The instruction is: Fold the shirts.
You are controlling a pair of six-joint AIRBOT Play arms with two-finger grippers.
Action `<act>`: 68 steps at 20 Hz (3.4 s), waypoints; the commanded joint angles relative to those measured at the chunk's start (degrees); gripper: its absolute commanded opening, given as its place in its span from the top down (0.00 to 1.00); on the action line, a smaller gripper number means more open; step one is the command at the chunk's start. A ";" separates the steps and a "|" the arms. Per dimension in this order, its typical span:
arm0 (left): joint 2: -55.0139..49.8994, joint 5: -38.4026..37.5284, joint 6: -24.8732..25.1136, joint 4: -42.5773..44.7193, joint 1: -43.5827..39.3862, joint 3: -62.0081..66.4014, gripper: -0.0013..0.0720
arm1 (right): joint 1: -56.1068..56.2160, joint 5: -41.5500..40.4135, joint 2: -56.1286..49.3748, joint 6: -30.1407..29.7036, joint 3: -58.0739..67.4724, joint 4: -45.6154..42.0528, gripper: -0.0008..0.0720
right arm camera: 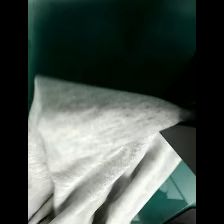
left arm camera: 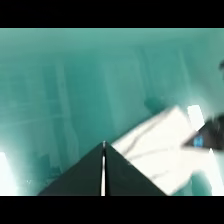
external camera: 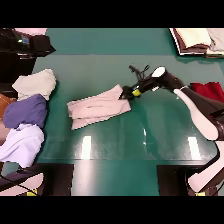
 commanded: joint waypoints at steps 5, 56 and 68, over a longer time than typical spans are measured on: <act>0.04 1.11 1.46 0.07 -8.98 -0.02 0.96 | -25.42 0.85 14.36 5.27 1.60 -10.86 0.97; 0.04 4.90 2.95 0.00 -11.85 0.00 0.95 | -52.00 9.46 46.51 11.96 -7.98 -18.84 0.09; 0.04 4.90 2.95 0.00 -11.85 0.00 0.95 | -14.38 -1.53 53.37 8.96 -8.00 -19.37 0.97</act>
